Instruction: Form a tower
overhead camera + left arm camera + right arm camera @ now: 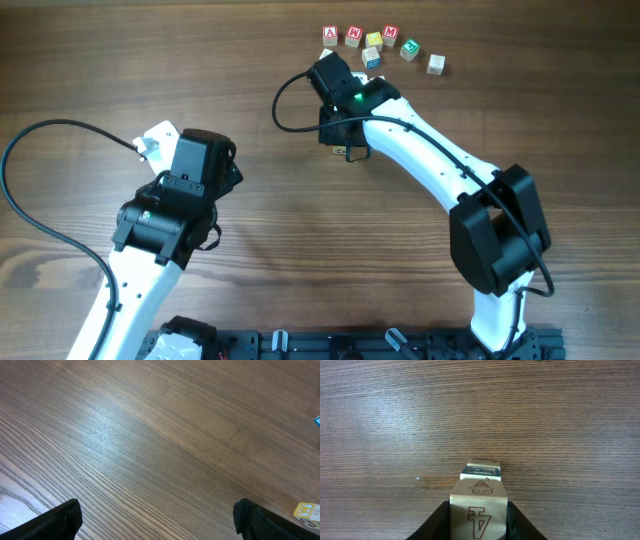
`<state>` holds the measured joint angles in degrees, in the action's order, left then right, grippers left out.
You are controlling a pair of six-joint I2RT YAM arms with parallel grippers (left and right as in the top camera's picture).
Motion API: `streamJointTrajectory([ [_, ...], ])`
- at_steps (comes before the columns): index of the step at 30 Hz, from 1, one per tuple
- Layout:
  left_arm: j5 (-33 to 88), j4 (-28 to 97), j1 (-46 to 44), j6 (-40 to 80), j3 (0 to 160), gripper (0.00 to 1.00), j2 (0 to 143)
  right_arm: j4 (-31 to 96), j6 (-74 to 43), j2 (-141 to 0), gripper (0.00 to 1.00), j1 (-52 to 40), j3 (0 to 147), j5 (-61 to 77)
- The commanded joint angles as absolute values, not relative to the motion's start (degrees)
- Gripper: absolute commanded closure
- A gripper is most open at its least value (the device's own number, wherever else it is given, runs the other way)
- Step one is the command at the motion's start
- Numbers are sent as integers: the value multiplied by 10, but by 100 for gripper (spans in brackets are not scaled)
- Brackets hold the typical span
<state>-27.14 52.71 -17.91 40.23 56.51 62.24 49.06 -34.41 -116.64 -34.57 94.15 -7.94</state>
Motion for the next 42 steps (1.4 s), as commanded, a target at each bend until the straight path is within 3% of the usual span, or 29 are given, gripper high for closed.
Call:
streamJointTrajectory([
  [1, -270, 526, -176, 412, 565, 0, 623, 491, -350, -1150, 68, -347, 938, -77],
  [5, -270, 526, -176, 412, 565, 0, 623, 491, -350, -1150, 65, -347, 938, -77],
  [7, -270, 526, -176, 412, 565, 0, 623, 491, -350, -1150, 49, -347, 938, -77],
  [15, -270, 526, -176, 412, 565, 0, 623, 491, -349, -1150, 47, -347, 938, -77],
  [28, -270, 526, -176, 412, 565, 0, 623, 476, -345, -1153, 13, -347, 936, -76],
  [42, -270, 526, -176, 412, 565, 0, 623, 446, -347, -1168, 12, -332, 936, -56],
])
